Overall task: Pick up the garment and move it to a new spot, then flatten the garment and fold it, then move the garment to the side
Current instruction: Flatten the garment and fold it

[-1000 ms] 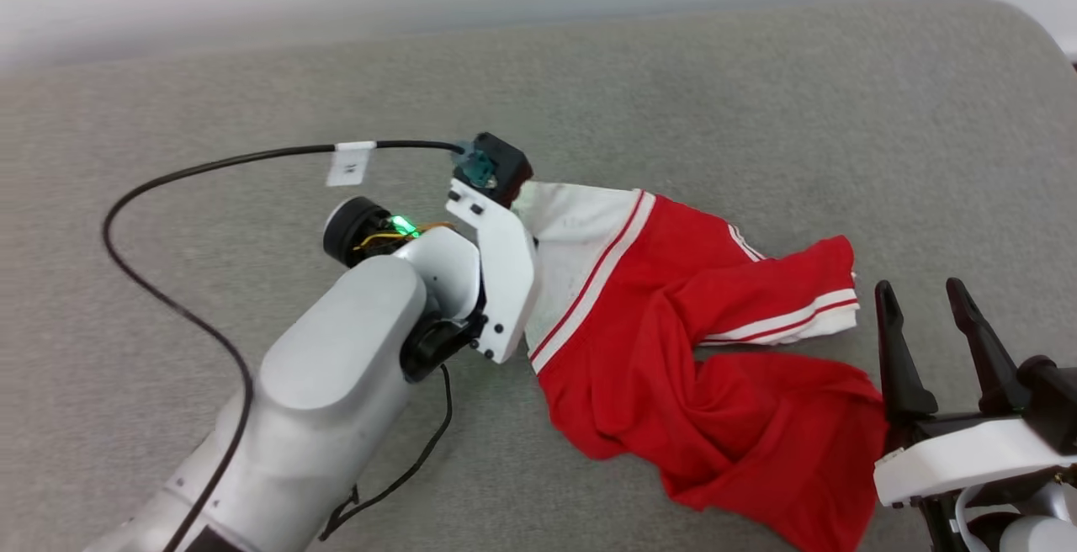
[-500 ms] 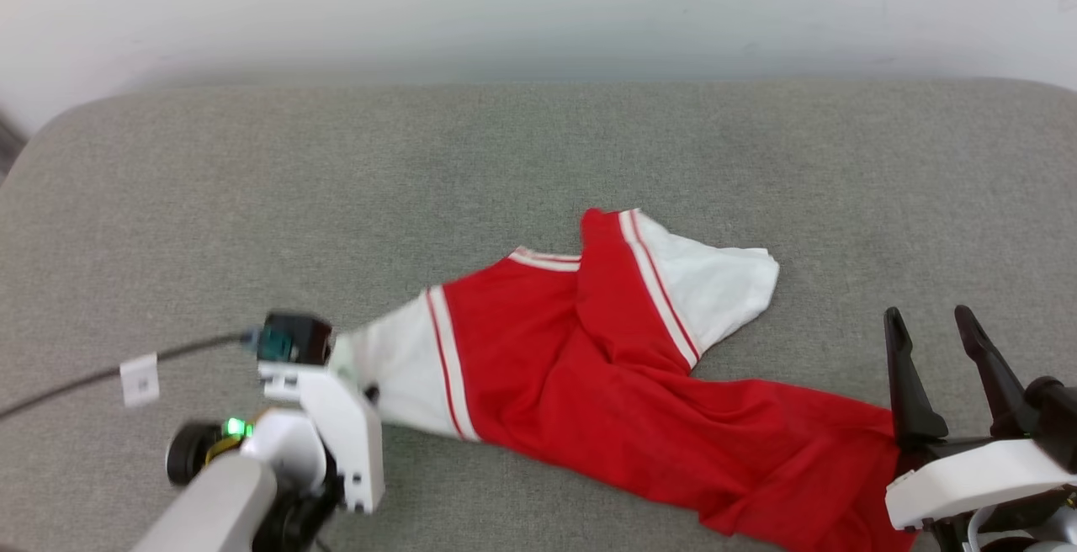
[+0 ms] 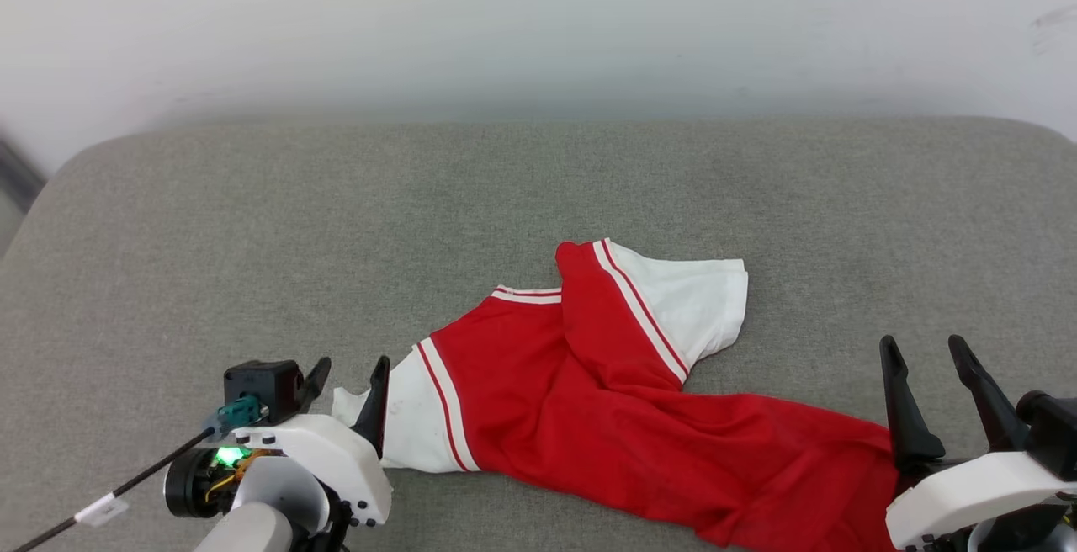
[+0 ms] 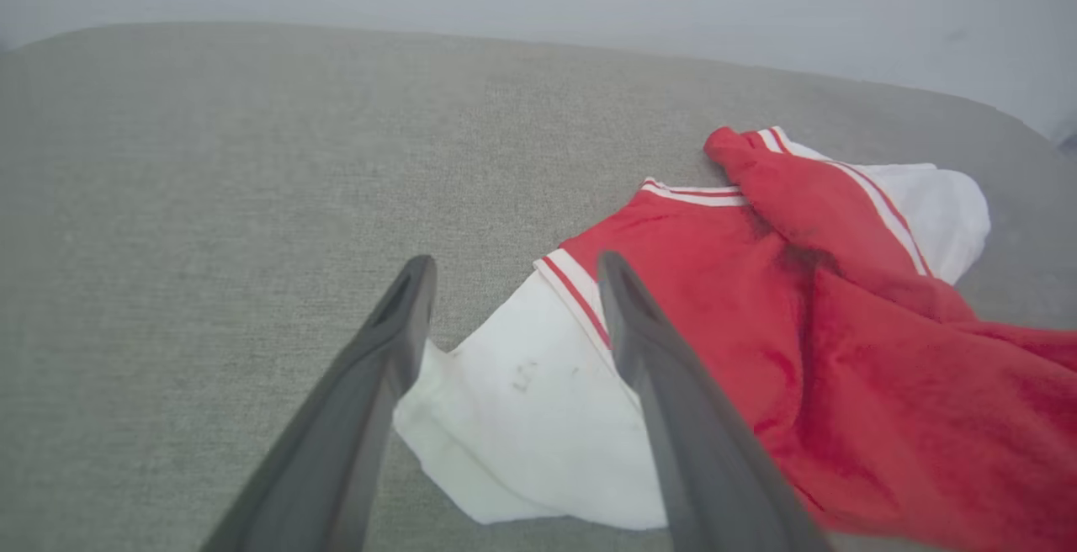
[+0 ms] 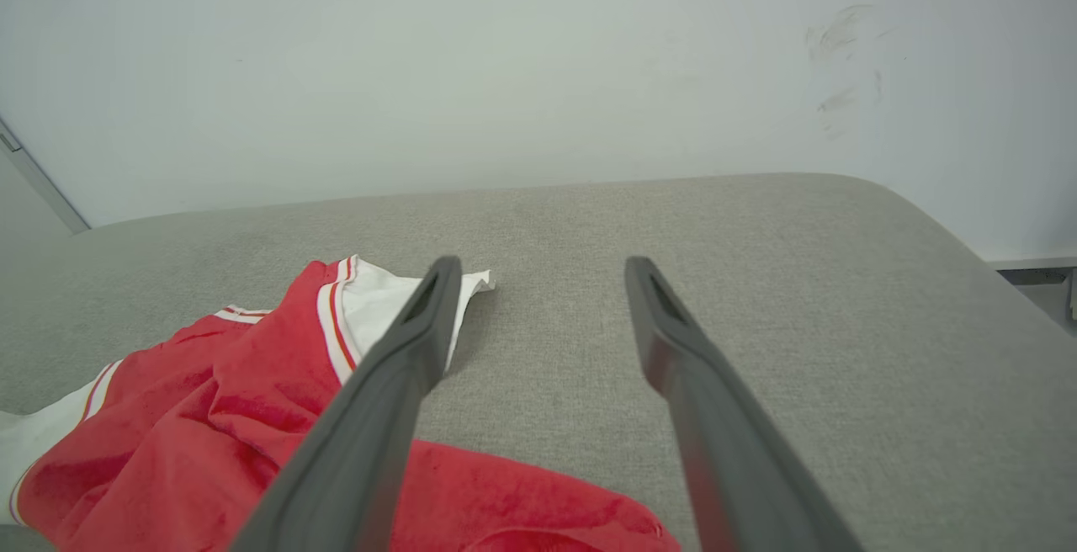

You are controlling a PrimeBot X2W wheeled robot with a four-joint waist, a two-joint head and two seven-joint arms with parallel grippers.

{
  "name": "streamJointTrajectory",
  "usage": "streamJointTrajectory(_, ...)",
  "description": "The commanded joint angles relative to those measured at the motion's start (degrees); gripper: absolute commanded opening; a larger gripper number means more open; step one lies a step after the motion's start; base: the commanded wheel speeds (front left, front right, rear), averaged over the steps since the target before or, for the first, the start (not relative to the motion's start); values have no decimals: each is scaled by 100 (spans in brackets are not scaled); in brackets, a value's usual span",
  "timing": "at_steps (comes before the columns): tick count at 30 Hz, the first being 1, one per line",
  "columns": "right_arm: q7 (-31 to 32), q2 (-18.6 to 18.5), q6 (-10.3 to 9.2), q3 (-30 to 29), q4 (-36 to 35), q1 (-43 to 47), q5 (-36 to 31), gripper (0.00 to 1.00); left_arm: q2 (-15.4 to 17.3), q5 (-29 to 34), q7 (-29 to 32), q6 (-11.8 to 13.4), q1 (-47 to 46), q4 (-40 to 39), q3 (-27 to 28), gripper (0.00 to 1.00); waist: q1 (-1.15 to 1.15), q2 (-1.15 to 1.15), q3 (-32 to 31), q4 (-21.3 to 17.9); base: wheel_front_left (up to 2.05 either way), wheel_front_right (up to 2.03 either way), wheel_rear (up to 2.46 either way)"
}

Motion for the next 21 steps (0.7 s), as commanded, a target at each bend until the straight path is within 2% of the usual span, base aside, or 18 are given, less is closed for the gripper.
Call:
streamJointTrajectory(1, 58, 5, -4, -10, 8, 65, 39, 100, -19, 125, -295, 48, 54, -61, 47, 100, 0, 0, -87, -12, 0, 0, 0)
streamJointTrajectory(6, 271, 4, -4, -69, 50, 89, 82, 100, -25, 503, -1149, 133, 43, -285, 103, 100, 0, 0, -166, -1, 0, 0, 0)
streamJointTrajectory(13, 700, 3, -4, -197, 381, -343, 265, 100, 33, 759, -1405, 276, -57, -649, 143, 100, 0, 0, -47, 77, 0, 0, 0)
streamJointTrajectory(16, 1187, -23, -4, -330, 788, -807, 432, 100, 64, 823, -1420, 352, -100, -857, 155, 100, 0, 0, 121, 147, 0, 0, 0)
streamJointTrajectory(21, 2409, -293, -4, -482, 1670, -1887, 653, 100, 33, 889, -1405, 401, -184, -1113, 110, 100, 0, 0, 485, 430, 0, 0, 0)
